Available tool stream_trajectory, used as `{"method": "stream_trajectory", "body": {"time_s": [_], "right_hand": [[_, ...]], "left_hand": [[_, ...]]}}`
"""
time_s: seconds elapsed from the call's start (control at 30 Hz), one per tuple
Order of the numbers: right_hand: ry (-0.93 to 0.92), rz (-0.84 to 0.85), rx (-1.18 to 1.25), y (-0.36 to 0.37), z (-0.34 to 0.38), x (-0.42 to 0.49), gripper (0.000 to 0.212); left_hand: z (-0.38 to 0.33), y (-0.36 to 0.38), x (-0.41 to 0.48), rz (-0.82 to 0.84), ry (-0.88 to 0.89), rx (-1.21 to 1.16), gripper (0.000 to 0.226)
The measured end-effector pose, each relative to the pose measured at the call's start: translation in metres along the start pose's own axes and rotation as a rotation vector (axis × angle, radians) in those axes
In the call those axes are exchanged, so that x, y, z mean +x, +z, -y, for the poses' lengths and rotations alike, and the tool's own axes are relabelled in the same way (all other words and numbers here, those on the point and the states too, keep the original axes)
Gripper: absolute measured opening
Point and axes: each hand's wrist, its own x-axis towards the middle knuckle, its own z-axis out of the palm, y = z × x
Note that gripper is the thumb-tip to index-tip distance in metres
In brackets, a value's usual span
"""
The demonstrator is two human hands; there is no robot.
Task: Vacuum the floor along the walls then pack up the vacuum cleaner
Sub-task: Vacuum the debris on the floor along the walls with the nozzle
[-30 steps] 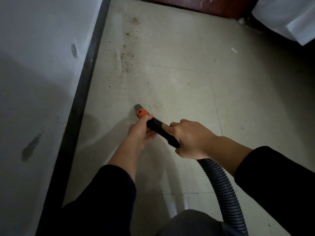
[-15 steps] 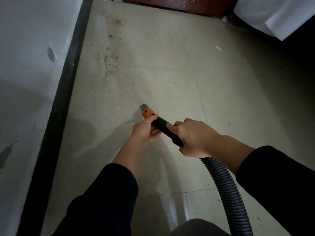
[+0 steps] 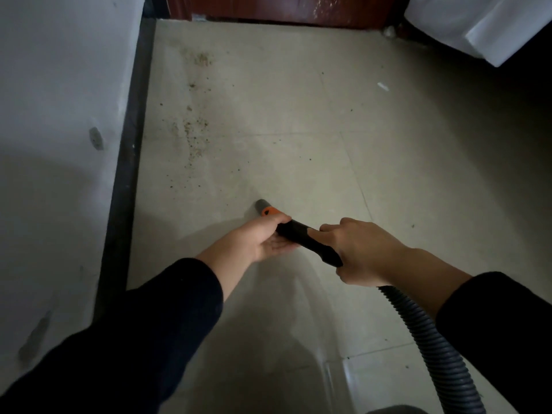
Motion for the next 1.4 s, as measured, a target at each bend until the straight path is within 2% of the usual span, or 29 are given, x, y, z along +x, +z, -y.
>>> {"method": "stream_trajectory", "body": {"time_s": [0.33, 0.63, 0.83, 1.4], "right_hand": [[-0.068, 0.062, -0.09, -0.024, 0.036, 0.036, 0.059], [-0.092, 0.088, -0.18, -0.049, 0.048, 0.068, 0.057], [-0.119, 0.107, -0.189, -0.045, 0.041, 0.065, 0.062], [-0.221, 0.109, -0.222, -0.057, 0.057, 0.086, 0.074]], "left_hand": [[-0.004, -0.052, -0.015, -0.031, 0.013, -0.18, 0.028], [-0.026, -0.073, -0.013, -0.022, 0.034, -0.212, 0.021], [-0.016, -0.072, -0.005, -0.007, 0.029, -0.262, 0.029], [-0.01, -0.091, -0.025, -0.095, 0.092, -0.401, 0.022]]}}
